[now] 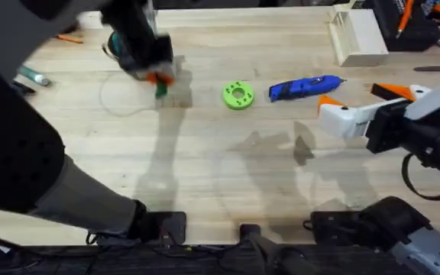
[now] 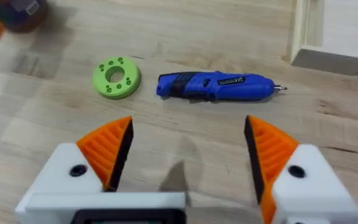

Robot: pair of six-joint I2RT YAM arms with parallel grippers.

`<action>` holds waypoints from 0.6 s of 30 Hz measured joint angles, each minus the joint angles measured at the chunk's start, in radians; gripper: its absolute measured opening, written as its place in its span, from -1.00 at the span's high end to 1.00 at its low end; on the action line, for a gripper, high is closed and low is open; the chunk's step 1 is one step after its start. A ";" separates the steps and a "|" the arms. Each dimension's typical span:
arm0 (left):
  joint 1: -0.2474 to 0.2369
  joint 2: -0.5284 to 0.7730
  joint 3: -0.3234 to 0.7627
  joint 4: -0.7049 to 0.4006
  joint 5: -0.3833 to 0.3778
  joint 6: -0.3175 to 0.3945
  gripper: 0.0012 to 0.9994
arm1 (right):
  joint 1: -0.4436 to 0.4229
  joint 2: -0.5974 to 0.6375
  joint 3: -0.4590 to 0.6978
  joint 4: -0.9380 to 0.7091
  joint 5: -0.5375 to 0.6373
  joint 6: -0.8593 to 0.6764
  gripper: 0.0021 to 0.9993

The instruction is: Pick up the gripper from the table and insert it into the empty holder that is missing its gripper. Then pick up a screw, insert it into the mounting hole, and use the screwdriver to tighten it. Finally, clean up the table by picking up the vegetable and placing it into the bucket.

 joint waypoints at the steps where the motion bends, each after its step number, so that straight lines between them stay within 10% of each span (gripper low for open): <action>1: 0.004 -0.001 0.045 -0.011 -0.008 0.007 0.95 | 0.000 0.000 0.000 0.000 0.000 0.000 -0.99; 18: 0.178 0.031 0.215 0.252 -0.065 0.097 0.95 | 0.000 0.000 0.000 0.000 0.003 0.000 -0.99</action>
